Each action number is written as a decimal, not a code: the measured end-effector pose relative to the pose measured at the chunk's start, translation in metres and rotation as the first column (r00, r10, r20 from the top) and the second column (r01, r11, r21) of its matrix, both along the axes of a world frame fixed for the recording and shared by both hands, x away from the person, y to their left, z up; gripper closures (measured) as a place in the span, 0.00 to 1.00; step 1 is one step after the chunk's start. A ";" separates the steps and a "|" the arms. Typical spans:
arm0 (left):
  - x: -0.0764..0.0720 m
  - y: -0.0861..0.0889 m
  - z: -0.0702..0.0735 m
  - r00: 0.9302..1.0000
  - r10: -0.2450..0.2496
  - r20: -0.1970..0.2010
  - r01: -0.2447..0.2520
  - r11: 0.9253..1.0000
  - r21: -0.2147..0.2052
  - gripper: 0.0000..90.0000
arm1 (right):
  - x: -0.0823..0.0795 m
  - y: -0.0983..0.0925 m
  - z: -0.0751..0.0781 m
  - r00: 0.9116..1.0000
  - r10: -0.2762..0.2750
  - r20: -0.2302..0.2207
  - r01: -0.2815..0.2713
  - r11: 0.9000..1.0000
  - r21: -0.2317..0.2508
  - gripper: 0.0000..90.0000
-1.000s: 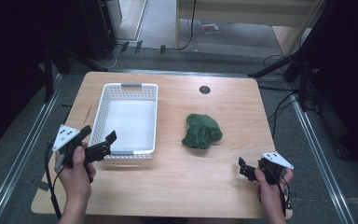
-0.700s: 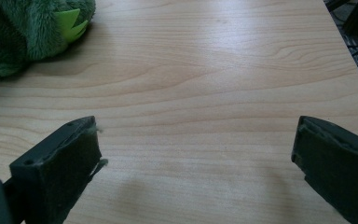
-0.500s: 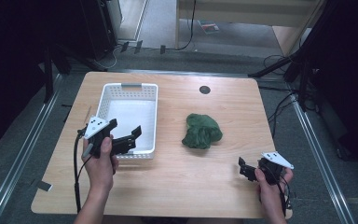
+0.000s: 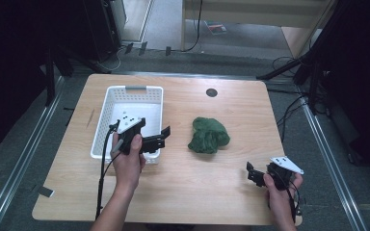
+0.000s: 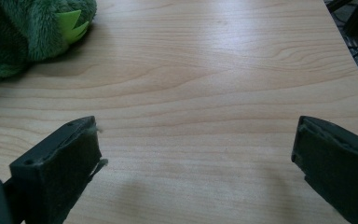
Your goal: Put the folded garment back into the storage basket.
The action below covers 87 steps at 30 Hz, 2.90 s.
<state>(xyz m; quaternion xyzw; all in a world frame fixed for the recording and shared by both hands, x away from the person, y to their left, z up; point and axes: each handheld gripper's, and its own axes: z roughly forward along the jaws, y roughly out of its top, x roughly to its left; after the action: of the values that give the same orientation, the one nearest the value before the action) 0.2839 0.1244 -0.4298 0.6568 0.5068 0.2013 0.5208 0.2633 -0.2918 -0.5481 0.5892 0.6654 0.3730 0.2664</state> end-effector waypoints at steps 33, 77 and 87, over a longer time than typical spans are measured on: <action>0.051 -0.117 -0.046 0.966 -0.164 -0.200 0.182 0.980 0.079 0.00 | 0.000 0.000 0.000 1.000 0.002 -0.006 -0.002 1.000 0.013 0.01; 0.084 -0.157 -0.108 0.922 -0.072 -0.380 0.155 0.969 0.194 0.00 | 0.001 -0.001 0.000 1.000 0.007 -0.011 -0.006 1.000 0.016 0.01; 0.081 -0.163 -0.106 0.930 -0.056 -0.364 0.173 0.939 0.297 0.09 | 0.001 -0.001 0.000 1.000 0.007 -0.012 -0.006 1.000 0.016 0.01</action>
<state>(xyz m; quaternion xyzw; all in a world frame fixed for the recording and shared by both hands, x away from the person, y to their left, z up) 0.3654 -0.0389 -0.5360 0.7874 0.5117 0.1305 0.3179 0.2648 -0.2924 -0.5484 0.5914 0.6661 0.3753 0.2565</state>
